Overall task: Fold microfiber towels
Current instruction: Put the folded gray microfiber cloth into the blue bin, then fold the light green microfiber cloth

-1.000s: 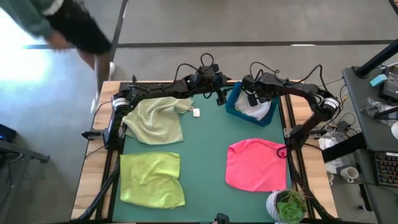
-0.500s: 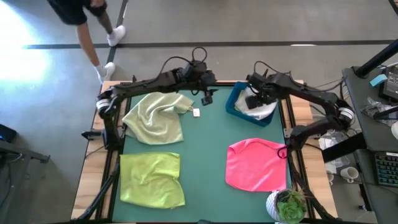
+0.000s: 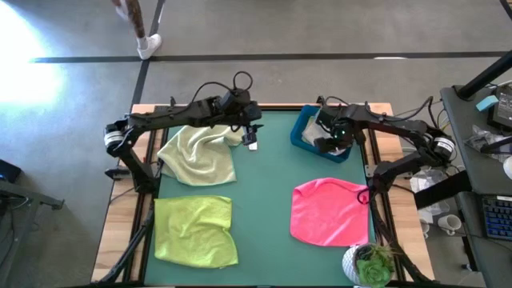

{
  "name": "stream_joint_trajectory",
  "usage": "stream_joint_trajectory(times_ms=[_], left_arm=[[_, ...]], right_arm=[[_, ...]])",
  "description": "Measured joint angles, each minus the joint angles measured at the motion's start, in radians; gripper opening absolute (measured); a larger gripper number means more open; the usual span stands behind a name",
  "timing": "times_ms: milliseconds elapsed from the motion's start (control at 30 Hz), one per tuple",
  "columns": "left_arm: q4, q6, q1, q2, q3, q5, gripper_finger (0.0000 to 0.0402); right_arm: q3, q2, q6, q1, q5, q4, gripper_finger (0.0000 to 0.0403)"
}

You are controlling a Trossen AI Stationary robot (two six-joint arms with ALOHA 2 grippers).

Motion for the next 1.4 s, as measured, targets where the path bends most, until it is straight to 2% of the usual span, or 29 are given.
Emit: stream_joint_trajectory(times_ms=[100,267,500,567,733,967,1167,1400], left_arm=[[-0.008,-0.001,0.000,-0.003,-0.031,-0.008,0.0191],[0.008,-0.001,0.000,-0.003,-0.047,-0.027,0.0191],[0.039,0.000,0.000,-0.003,-0.050,-0.028,0.0191],[0.043,0.004,0.000,-0.003,-0.050,-0.032,0.0191],[0.032,0.009,0.000,-0.034,-0.050,-0.118,0.0191],[-0.067,0.000,0.006,-0.132,-0.064,-0.132,0.0191],[-0.176,-0.085,0.006,-0.227,-0.149,-0.133,0.0191],[-0.175,-0.184,0.005,-0.346,-0.376,-0.087,0.0191]], right_arm=[[-0.041,0.002,0.010,0.000,0.003,0.001,0.0113],[-0.095,0.003,0.050,0.000,0.070,0.023,0.0111],[-0.108,0.003,0.037,-0.001,0.118,0.041,0.0111],[-0.093,-0.003,-0.002,0.000,0.118,0.030,0.0111],[0.012,-0.051,-0.026,0.000,0.116,0.009,0.0111],[0.113,-0.104,-0.016,0.000,0.204,0.102,0.0111],[0.155,-0.108,-0.020,0.056,0.169,0.154,0.0111],[0.153,-0.109,-0.110,0.170,0.169,0.250,0.0111]])
